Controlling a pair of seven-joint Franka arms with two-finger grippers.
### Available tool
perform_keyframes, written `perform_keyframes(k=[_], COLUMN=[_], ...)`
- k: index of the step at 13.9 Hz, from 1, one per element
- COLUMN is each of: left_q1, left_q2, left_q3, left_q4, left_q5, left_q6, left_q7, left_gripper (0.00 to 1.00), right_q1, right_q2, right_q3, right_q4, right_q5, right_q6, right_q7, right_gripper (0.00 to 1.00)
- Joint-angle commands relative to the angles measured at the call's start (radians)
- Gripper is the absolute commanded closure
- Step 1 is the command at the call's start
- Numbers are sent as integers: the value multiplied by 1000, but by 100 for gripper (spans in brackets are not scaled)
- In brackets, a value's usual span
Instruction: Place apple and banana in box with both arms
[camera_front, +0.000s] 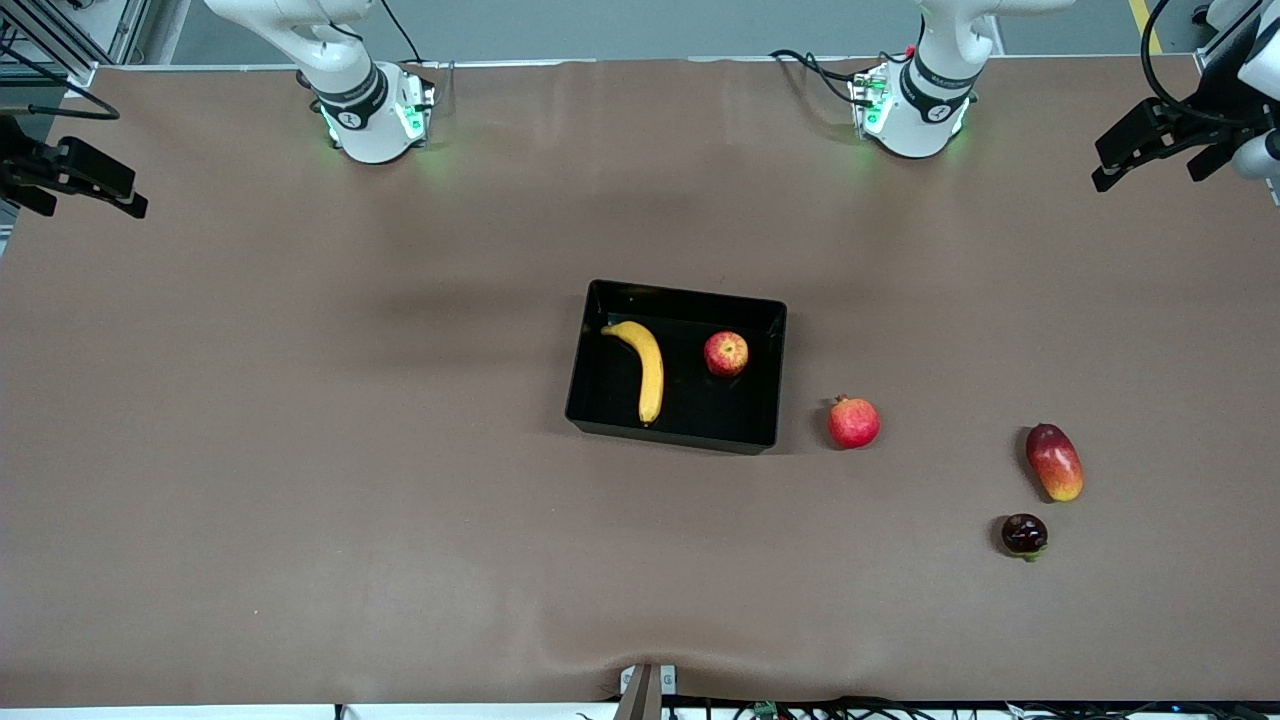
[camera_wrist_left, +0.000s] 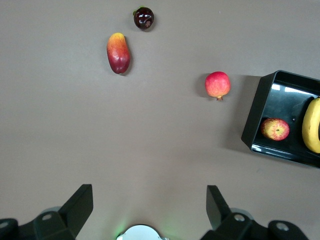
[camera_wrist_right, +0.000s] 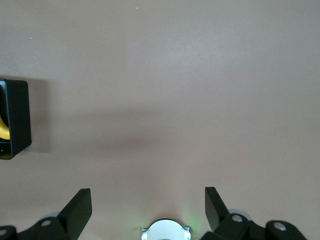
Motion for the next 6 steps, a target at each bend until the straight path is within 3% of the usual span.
perform_keyframes(k=[1, 6], left_q1=[-6, -6], left_q2=[13, 14], left_q3=[4, 4], left_q4=[28, 47], left_q5=[-1, -11], left_q6=[-24, -25], left_q7=[11, 11], left_gripper=[0, 0], right_q1=[4, 6], right_q2=[-7, -7], right_q3=[-5, -3], right_q4=[9, 9], right_q5=[-14, -14], right_q6=[-15, -15], right_q7=[0, 2], right_gripper=[0, 0])
